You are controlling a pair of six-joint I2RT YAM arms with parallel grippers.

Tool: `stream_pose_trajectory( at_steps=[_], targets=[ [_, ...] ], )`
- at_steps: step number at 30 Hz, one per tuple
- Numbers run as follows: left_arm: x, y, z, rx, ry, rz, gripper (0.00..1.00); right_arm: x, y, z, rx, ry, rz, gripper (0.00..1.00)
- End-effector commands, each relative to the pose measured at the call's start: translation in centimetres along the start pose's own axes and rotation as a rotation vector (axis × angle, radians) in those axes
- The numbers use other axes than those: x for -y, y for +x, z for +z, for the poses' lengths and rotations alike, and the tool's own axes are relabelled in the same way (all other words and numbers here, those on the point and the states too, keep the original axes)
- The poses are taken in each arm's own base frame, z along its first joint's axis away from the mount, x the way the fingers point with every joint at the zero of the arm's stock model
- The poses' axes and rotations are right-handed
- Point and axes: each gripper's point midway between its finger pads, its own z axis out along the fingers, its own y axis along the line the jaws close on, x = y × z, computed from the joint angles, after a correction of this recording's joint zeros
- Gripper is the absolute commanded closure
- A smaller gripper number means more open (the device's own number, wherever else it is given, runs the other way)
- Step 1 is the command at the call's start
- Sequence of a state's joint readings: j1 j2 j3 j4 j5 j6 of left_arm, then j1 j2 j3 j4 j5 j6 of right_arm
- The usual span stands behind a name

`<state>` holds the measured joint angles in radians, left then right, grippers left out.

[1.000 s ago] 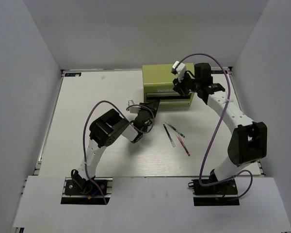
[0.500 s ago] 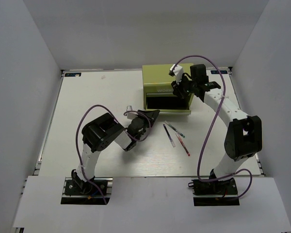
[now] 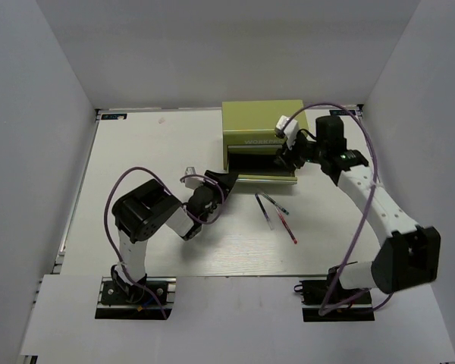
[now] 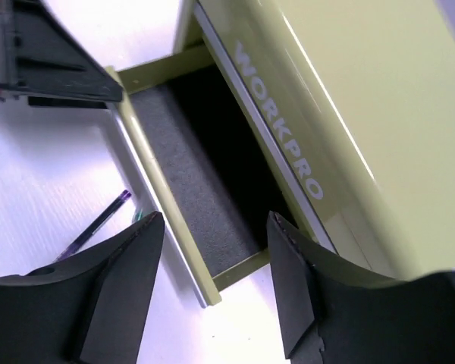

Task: Sort the stationery into containers
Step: Open the drawer at the center of the board, then pick up the pen from the center of the board.

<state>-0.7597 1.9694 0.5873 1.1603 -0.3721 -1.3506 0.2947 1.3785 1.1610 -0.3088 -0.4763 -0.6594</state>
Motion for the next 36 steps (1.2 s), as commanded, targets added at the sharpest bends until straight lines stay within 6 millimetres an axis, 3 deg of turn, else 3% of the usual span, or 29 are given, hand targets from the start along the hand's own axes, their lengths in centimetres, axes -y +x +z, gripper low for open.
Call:
stream_pose_trajectory(
  at_steps=[1, 5, 6, 7, 8, 9, 10, 11, 13, 14, 15, 16, 20, 21, 23, 25, 28, 36],
  targets=[
    [4.3, -0.4, -0.8, -0.014, 0.118, 0.054, 0.21, -2.9, 0.3, -1.8, 0.039, -0.056, -0.08, 0.37],
    [5.8, 0.1, -2.8, -0.095, 0.15, 0.184, 0.2, -7.0, 4.4, -3.2, -0.037, -0.109, -0.009, 0.48],
    [6.2, 0.1, -3.2, -0.113, 0.15, 0.216, 0.2, -8.2, 5.6, -3.3, -0.063, -0.136, 0.016, 0.61],
    [6.2, 0.7, -4.5, -0.172, 0.119, 0.261, 0.2, -9.4, 6.2, -4.0, -0.084, -0.154, 0.032, 0.67],
    [5.8, 0.9, -5.2, -0.206, 0.09, 0.298, 0.2, -11.0, 8.4, -3.9, -0.121, -0.188, 0.067, 0.71],
    [5.4, 1.0, -5.8, -0.239, 0.064, 0.353, 0.2, -11.6, 8.8, -4.2, -0.13, -0.189, 0.09, 0.81],
    [5.0, 1.5, -6.6, -0.296, 0.047, 0.406, 0.22, -12.1, 9.3, -4.3, -0.142, -0.189, 0.114, 0.83],
    [4.0, 1.2, -7.7, -0.335, -0.029, 0.478, 0.25, -13.2, 11.0, -4.2, -0.18, -0.202, 0.139, 0.83],
    [3.4, 0.5, -9.2, -0.362, -0.069, 0.555, 0.28, -13.8, 12.1, -4.0, -0.221, -0.2, 0.177, 0.77],
    [1.1, 0.2, -10.6, -0.387, -0.135, 0.586, 0.29, -14.2, 13.2, -4.1, -0.256, -0.199, 0.195, 0.72],
    [2.3, -0.8, -11.5, -0.353, -0.116, 0.582, 0.29, -14.8, 13.7, -3.8, -0.279, -0.212, 0.224, 0.65],
    [1.3, -1.3, -12.3, -0.356, -0.137, 0.598, 0.29, -15.0, 14.0, -3.7, -0.289, -0.214, 0.236, 0.62],
    [1.2, -2.6, -14.8, -0.359, -0.16, 0.631, 0.13, -15.6, 15.2, -3.0, -0.336, -0.204, 0.271, 0.52],
    [1.1, -2.8, -15.1, -0.363, -0.168, 0.633, 0.03, -16.1, 15.9, -3.0, -0.356, -0.209, 0.282, 0.5],
    [0.2, -2.9, -16.0, -0.384, -0.206, 0.643, 0.0, -16.3, 16.9, -2.7, -0.397, -0.206, 0.295, 0.47],
    [1.0, -3.0, -16.1, -0.392, -0.203, 0.642, 0.0, -16.4, 17.7, -2.4, -0.427, -0.194, 0.31, 0.47],
    [0.4, -2.9, -16.4, -0.408, -0.244, 0.627, 0.0, -16.3, 18.6, -2.0, -0.463, -0.174, 0.317, 0.47],
    [1.3, -2.7, -16.4, -0.436, -0.25, 0.636, 0.0, -15.9, 19.8, -0.8, -0.53, -0.14, 0.314, 0.48]
  ],
)
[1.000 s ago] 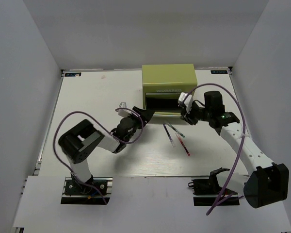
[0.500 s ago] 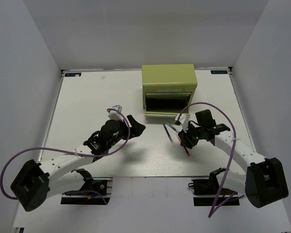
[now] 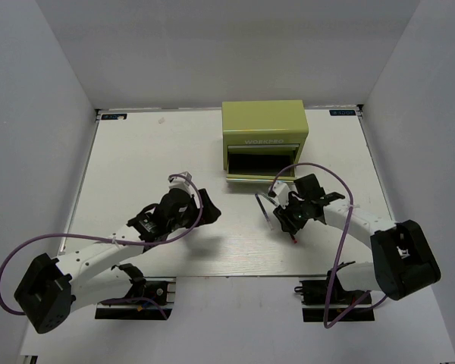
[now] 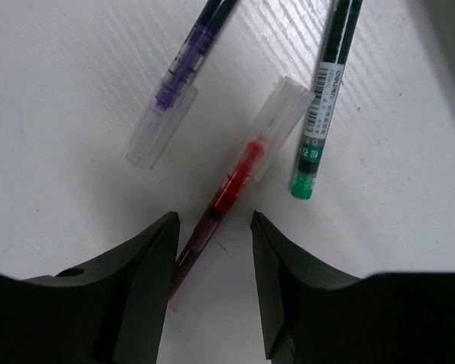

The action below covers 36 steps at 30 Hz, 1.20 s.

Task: Sort the stationery into containers
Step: Pick up the pen from the center of the board, then place the pen in the drawer.

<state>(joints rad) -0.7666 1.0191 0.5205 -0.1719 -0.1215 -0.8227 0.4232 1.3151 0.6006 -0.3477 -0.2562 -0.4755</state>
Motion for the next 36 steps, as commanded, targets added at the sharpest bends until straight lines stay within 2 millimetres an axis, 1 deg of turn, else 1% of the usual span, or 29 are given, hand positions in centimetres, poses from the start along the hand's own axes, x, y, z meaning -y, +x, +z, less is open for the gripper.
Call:
stream_pose_trajectory(
  at_steps=[1, 4, 5, 7, 8, 9, 11, 12, 13, 14, 15, 16, 17, 18, 19, 21, 22, 23, 24, 25, 26, 27, 28, 29, 30, 31, 33, 34, 36],
  targets=[
    [0.9, -1.2, -0.6, 0.006, 0.004, 0.023, 0.0, 0.6, -0.5, 0.5, -0.009, 0.034, 0.006, 0.51],
    [1.5, -1.8, -0.7, 0.02, 0.018, 0.033, 0.0, 0.1, 0.0, 0.8, -0.04, 0.02, -0.007, 0.6],
    [1.7, -2.0, -0.6, 0.02, 0.018, 0.047, 0.0, 0.0, 0.0, 0.7, -0.043, 0.018, -0.022, 0.69],
    [2.2, -2.1, -0.5, 0.013, 0.022, 0.077, 0.0, -0.4, 0.6, 0.7, -0.064, 0.008, -0.031, 0.77],
    [2.6, -2.6, -0.5, 0.02, 0.028, 0.094, 0.0, -0.6, 0.9, 0.6, -0.072, 0.003, -0.034, 0.81],
    [2.8, -2.8, -0.3, 0.019, 0.027, 0.104, 0.0, -0.9, 1.3, 0.4, -0.083, -0.006, -0.037, 0.89],
    [3.2, -1.9, 0.4, -0.028, 0.036, 0.126, 0.0, -1.5, 1.5, -0.2, -0.087, -0.028, -0.045, 0.95],
    [3.8, -2.1, 0.6, -0.032, 0.051, 0.135, 0.0, -2.0, 1.9, -1.1, -0.094, -0.045, -0.048, 1.0],
    [4.2, -1.6, 1.1, -0.059, 0.07, 0.136, 0.0, -2.4, 1.5, -1.6, -0.081, -0.067, -0.052, 1.0],
    [4.4, -1.4, 1.4, -0.07, 0.079, 0.136, 0.0, -2.4, 0.2, -2.3, -0.044, -0.071, -0.075, 1.0],
    [4.5, -1.1, 1.6, -0.084, 0.089, 0.136, 0.0, -2.5, -0.6, -3.5, -0.012, -0.071, -0.114, 1.0],
    [5.3, -0.9, 1.8, -0.095, 0.125, 0.135, 0.0, -3.0, -2.6, -5.0, 0.054, -0.089, -0.142, 1.0],
    [5.1, -0.4, 2.2, -0.114, 0.124, 0.136, 0.0, -2.4, -4.5, -6.3, 0.104, -0.065, -0.188, 1.0],
    [5.1, -0.1, 2.4, -0.13, 0.121, 0.126, 0.0, -1.8, -7.0, -8.0, 0.175, -0.022, -0.227, 1.0],
    [5.5, -0.1, 2.6, -0.132, 0.134, 0.125, 0.0, -1.2, -8.4, -9.0, 0.216, 0.015, -0.255, 1.0],
    [5.6, 0.3, 3.2, -0.148, 0.129, 0.122, 0.0, 0.9, -12.6, -11.3, 0.299, 0.124, -0.329, 1.0],
    [5.9, 0.1, 3.4, -0.147, 0.13, 0.122, 0.0, 2.3, -13.6, -10.8, 0.293, 0.161, -0.354, 1.0],
    [6.0, 0.1, 3.6, -0.148, 0.129, 0.122, 0.0, 3.2, -14.4, -11.1, 0.293, 0.202, -0.375, 1.0],
    [6.1, 0.0, 3.8, -0.15, 0.127, 0.122, 0.0, 4.3, -16.4, -12.3, 0.324, 0.25, -0.399, 1.0],
    [6.9, 0.0, 4.2, -0.156, 0.133, 0.128, 0.0, 5.1, -16.7, -11.2, 0.295, 0.25, -0.435, 1.0],
    [6.9, 0.0, 4.4, -0.166, 0.124, 0.129, 0.0, 6.0, -18.5, -11.9, 0.333, 0.299, -0.466, 1.0],
    [6.8, 0.3, 4.7, -0.173, 0.102, 0.139, 0.0, 6.6, -19.3, -12.1, 0.336, 0.318, -0.481, 1.0],
    [7.7, 0.0, 4.8, -0.17, 0.106, 0.146, 0.0, 7.4, -19.2, -10.3, 0.295, 0.305, -0.506, 1.0],
    [7.3, 0.3, 5.5, -0.182, 0.079, 0.149, 0.0, 7.9, -20.2, -10.5, 0.299, 0.317, -0.516, 1.0],
    [7.8, 0.1, 5.7, -0.177, 0.066, 0.159, 0.0, 8.8, -20.7, -9.9, 0.282, 0.322, -0.513, 1.0],
    [8.1, 0.5, 5.9, -0.185, 0.06, 0.17, 0.0, 9.0, -21.8, -10.2, 0.293, 0.33, -0.536, 1.0],
    [8.5, 0.7, 6.9, -0.187, 0.03, 0.163, 0.0, 10.0, -21.8, -8.4, 0.256, 0.319, -0.557, 1.0],
    [8.7, 1.1, 7.1, -0.2, 0.027, 0.17, 0.0, 10.3, -22.6, -8.6, 0.267, 0.333, -0.57, 1.0],
    [9.6, 1.4, 7.5, -0.194, 0.02, 0.181, 0.0, 11.0, -22.8, -7.8, 0.252, 0.34, -0.589, 0.91]
  ],
)
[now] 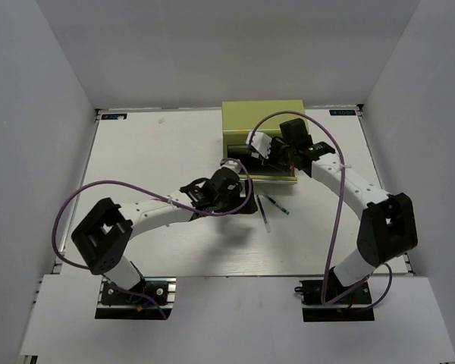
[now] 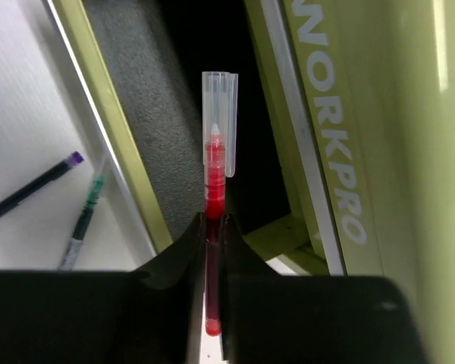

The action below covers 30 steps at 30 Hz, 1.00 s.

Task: Sort the stationery into containers
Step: Place the pen in the drawer, then pick up the pen from the center of the board.

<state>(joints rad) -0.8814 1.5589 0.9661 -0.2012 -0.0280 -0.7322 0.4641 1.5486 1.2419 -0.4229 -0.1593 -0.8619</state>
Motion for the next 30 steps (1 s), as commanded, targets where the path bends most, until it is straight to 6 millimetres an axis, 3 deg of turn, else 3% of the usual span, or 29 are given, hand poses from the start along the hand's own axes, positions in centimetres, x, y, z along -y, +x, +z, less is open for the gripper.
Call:
stream_pose_trajectory(
  at_steps=[1, 2, 3, 8, 10, 11, 14, 15, 19, 20, 21, 22, 23, 25, 30],
  targets=[
    [1.3, 0.6, 0.7, -0.009, -0.031, 0.023, 0.0, 3.6, -2.3, -0.8, 0.043, 0.098, -0.09, 0.85],
    [1.3, 0.8, 1.0, -0.007, -0.053, 0.02, 0.0, 3.4, -1.9, -0.1, 0.03, 0.08, -0.083, 0.73],
    [1.8, 0.9, 1.2, -0.013, -0.051, 0.016, 0.0, 3.7, -2.2, -0.1, 0.035, 0.082, -0.074, 0.7],
    [2.8, 2.3, 2.9, -0.027, -0.084, 0.009, 0.0, 3.3, -2.4, -1.0, 0.052, 0.051, 0.025, 0.62],
    [2.5, 2.6, 3.8, -0.022, -0.124, 0.009, 0.0, 3.0, -2.5, -1.8, 0.073, 0.047, 0.047, 0.62],
    [3.4, 2.4, 4.0, -0.012, -0.114, 0.007, 0.02, 2.9, -2.6, -2.1, 0.08, 0.048, 0.069, 0.62],
    [3.3, 2.5, 5.0, -0.005, -0.159, -0.006, 0.05, 3.9, -2.8, -3.8, 0.097, 0.096, 0.164, 0.7],
    [3.4, 2.7, 5.3, -0.006, -0.169, -0.009, 0.06, 4.8, -2.5, -5.2, 0.112, 0.137, 0.241, 0.74],
    [3.1, 1.5, 6.8, 0.04, -0.249, -0.043, 0.11, 4.3, -1.2, -7.1, 0.146, 0.177, 0.325, 0.79],
    [2.5, 2.6, 7.4, 0.015, -0.289, -0.037, 0.13, 3.8, -0.8, -7.6, 0.152, 0.185, 0.337, 0.79],
    [2.2, 2.5, 7.8, 0.019, -0.316, -0.043, 0.14, 3.2, -0.2, -7.4, 0.143, 0.18, 0.353, 0.79],
    [2.8, 2.0, 8.1, 0.02, -0.317, -0.052, 0.16, 3.5, 0.1, -8.7, 0.155, 0.214, 0.362, 0.79],
    [2.0, 2.5, 8.1, 0.001, -0.361, -0.046, 0.17, 3.4, 0.2, -8.9, 0.157, 0.217, 0.372, 0.79],
    [1.8, 3.0, 9.1, -0.02, -0.391, -0.045, 0.26, 2.8, 1.6, -9.0, 0.137, 0.221, 0.404, 0.79],
    [1.2, 3.7, 10.0, -0.057, -0.437, -0.028, 0.45, 1.7, 2.9, -10.1, 0.151, 0.245, 0.44, 0.79]
  ],
)
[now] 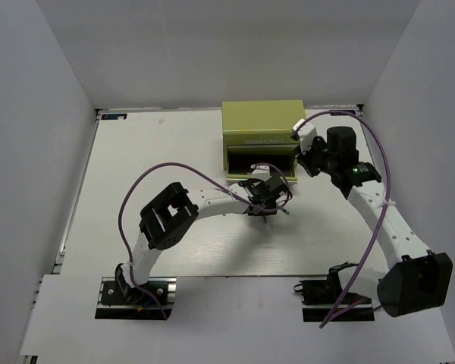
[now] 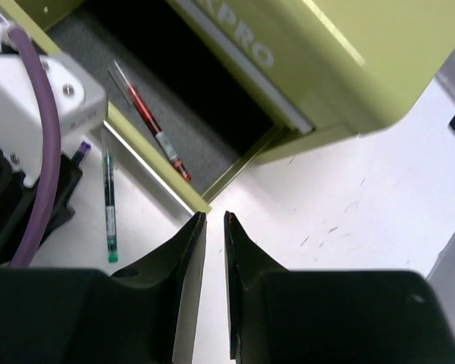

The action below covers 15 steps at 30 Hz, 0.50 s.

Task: Sort the stationery into containers
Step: Pick up the pen from the center of the board.

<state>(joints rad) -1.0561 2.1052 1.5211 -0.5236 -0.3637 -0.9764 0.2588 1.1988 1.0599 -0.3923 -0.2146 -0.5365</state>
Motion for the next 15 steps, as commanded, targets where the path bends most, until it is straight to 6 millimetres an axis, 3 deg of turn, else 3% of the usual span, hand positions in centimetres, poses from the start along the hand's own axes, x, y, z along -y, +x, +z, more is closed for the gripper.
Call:
stream_pose_trajectory(
  at_steps=[1, 4, 9, 15],
  targets=[
    [-1.4, 1.0, 0.1, -0.037, -0.081, 0.024, 0.48, -0.2, 0.3, -0.6, 0.035, 0.006, 0.061, 0.79],
    [-2.4, 2.1, 0.5, -0.081, -0.131, 0.049, 0.57, -0.8, 1.3, -0.8, 0.025, -0.009, 0.093, 0.79],
    [-5.2, 5.2, 1.6, -0.164, -0.232, 0.106, 0.58, -1.5, 2.0, -1.4, 0.035, -0.027, 0.126, 0.79],
    [-7.4, 7.4, 2.4, -0.228, -0.31, 0.195, 0.61, -2.5, 3.2, -1.7, 0.034, -0.044, 0.166, 0.79]
  ],
)
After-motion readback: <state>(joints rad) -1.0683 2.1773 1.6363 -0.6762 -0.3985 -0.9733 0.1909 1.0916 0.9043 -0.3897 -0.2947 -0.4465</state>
